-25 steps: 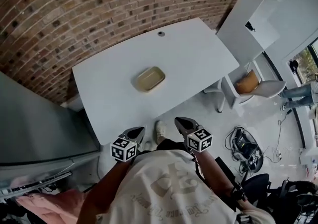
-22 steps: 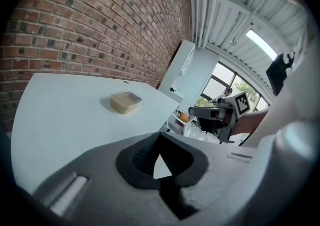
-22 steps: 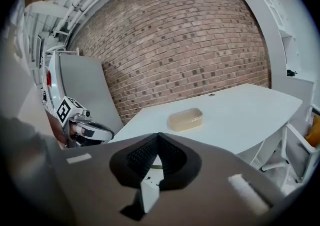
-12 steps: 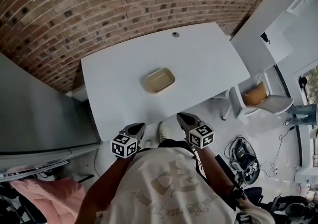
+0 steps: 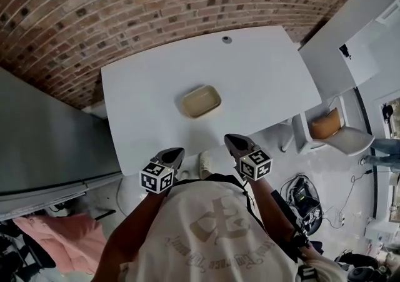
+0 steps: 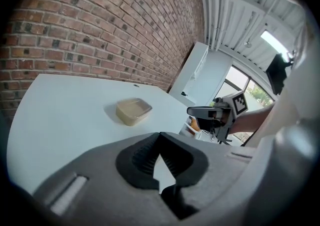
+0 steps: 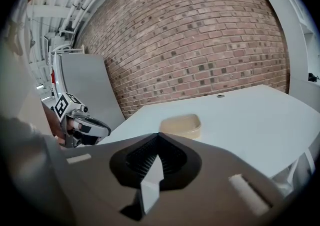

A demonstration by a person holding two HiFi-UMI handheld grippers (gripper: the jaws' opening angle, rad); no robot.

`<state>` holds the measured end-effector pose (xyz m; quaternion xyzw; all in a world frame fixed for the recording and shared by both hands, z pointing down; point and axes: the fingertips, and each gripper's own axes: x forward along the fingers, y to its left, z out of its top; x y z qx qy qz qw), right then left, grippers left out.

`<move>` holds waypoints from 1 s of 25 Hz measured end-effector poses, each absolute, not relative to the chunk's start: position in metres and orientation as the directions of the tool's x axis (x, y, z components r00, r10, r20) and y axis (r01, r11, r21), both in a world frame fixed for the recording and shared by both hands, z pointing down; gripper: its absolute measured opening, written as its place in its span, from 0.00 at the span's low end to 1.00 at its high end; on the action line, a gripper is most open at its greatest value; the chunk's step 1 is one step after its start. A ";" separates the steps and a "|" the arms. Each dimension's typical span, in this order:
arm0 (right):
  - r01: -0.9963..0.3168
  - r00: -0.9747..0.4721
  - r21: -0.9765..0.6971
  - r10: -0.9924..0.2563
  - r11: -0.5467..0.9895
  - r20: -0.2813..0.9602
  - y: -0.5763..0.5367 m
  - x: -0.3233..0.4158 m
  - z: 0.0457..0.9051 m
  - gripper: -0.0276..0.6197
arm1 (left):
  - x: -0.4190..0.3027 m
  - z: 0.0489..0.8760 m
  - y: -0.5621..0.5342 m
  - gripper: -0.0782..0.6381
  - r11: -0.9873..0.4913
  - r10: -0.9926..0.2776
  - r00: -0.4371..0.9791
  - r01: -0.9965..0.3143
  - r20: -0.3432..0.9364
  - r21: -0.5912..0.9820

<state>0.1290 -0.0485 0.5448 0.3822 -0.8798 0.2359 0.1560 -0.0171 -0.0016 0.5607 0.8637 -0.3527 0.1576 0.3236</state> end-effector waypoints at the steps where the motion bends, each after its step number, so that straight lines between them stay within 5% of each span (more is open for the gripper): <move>1: -0.743 -0.662 -0.297 -0.595 0.600 0.456 -0.053 0.130 0.546 0.05 | -0.016 0.562 -0.006 0.11 -0.538 -0.508 0.698 -0.714 0.504 0.448; 25: -0.554 -0.747 -0.229 -0.356 0.800 0.562 -0.153 0.109 0.588 0.05 | -0.008 0.571 -0.074 0.12 -0.417 -0.573 0.612 -0.790 0.545 0.449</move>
